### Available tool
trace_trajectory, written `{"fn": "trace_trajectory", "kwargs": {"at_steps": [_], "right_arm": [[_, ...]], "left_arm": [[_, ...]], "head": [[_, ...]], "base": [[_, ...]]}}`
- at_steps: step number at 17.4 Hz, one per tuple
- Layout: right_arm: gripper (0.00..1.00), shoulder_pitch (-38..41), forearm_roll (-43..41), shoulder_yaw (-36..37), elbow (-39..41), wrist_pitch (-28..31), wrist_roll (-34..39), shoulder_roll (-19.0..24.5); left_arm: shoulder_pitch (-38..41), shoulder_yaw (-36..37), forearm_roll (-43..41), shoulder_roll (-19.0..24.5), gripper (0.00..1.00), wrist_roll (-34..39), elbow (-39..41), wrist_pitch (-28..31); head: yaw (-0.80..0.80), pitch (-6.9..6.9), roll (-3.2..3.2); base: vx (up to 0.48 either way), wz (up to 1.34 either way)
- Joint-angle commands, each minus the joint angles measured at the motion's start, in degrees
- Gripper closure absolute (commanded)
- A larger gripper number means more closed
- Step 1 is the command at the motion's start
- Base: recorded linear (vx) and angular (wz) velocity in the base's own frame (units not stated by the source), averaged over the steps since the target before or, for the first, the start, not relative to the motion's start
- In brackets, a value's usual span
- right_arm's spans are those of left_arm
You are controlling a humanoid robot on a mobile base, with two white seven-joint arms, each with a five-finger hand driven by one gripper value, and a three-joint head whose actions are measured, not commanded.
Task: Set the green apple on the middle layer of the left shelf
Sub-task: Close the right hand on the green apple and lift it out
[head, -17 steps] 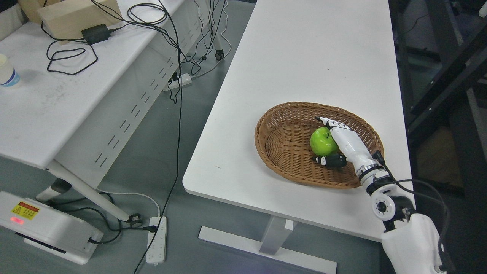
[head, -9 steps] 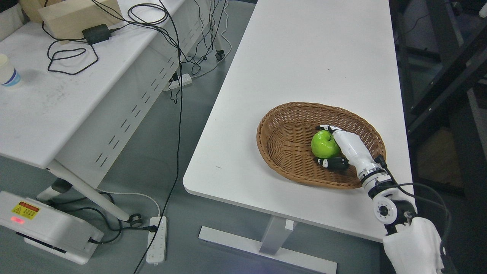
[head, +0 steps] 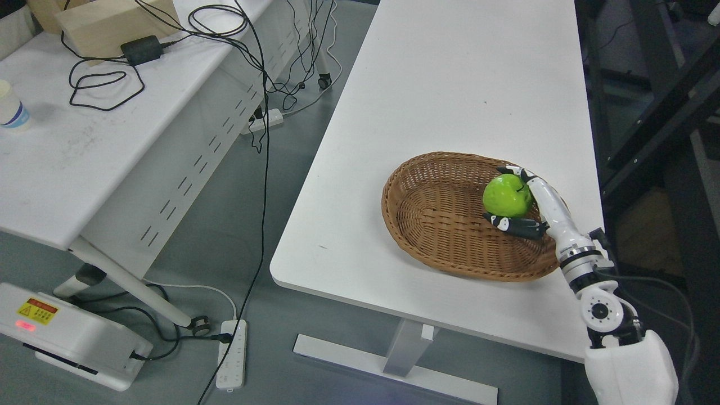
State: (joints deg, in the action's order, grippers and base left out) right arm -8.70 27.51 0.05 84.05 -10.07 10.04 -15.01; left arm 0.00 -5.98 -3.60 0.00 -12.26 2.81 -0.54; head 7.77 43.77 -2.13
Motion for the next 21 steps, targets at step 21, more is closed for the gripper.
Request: {"fn": "trace_trajectory", "kwargs": {"at_steps": [21], "right_arm": [[1.0,10.9,-5.3,16.5,14.1,-2.4,-6.8,14.0]], "left_arm": [[0.5,0.0,0.0,1.0,0.0,0.0,0.0,0.0]], "head": [[0.0,0.0,0.0]], "base": [[-0.011,-0.02]]}}
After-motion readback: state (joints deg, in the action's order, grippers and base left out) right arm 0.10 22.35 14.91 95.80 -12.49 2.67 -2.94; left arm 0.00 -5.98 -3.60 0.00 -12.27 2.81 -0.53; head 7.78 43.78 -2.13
